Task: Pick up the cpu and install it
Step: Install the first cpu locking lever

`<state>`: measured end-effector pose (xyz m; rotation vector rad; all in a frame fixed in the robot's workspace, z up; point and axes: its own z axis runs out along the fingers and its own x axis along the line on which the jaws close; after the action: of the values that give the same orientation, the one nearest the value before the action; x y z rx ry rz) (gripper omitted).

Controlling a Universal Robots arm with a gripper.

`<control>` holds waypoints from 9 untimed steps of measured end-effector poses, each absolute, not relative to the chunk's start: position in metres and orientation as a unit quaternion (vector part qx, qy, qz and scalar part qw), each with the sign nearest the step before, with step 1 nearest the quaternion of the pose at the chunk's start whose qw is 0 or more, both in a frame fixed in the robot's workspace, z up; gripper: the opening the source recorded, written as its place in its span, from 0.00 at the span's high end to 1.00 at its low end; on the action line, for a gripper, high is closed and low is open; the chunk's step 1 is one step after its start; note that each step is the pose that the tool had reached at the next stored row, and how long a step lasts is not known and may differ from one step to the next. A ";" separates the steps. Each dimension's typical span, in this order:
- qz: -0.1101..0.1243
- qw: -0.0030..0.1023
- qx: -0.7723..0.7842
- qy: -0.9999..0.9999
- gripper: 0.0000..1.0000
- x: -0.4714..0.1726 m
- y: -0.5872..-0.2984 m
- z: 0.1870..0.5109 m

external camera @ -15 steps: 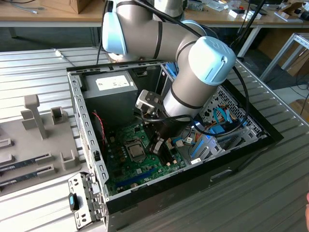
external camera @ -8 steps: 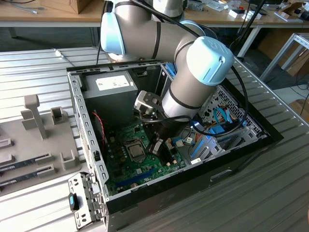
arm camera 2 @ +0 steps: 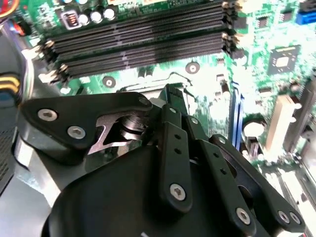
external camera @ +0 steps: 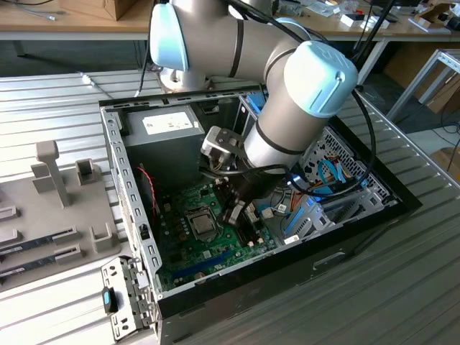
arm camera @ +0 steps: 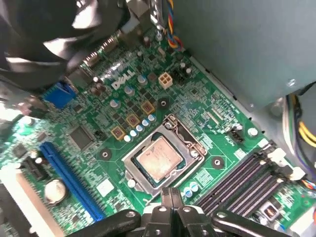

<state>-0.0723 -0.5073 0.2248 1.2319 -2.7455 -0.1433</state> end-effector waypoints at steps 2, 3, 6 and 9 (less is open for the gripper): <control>-0.048 0.064 0.408 -0.909 0.89 -0.071 -0.507 0.237; -0.049 0.064 0.408 -0.909 0.89 -0.070 -0.506 0.245; -0.051 0.063 0.408 -0.909 0.89 -0.069 -0.505 0.254; -0.051 0.063 0.408 -0.909 0.89 -0.069 -0.505 0.255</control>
<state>-0.0691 -0.5050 0.2548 1.2334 -2.7468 -0.1543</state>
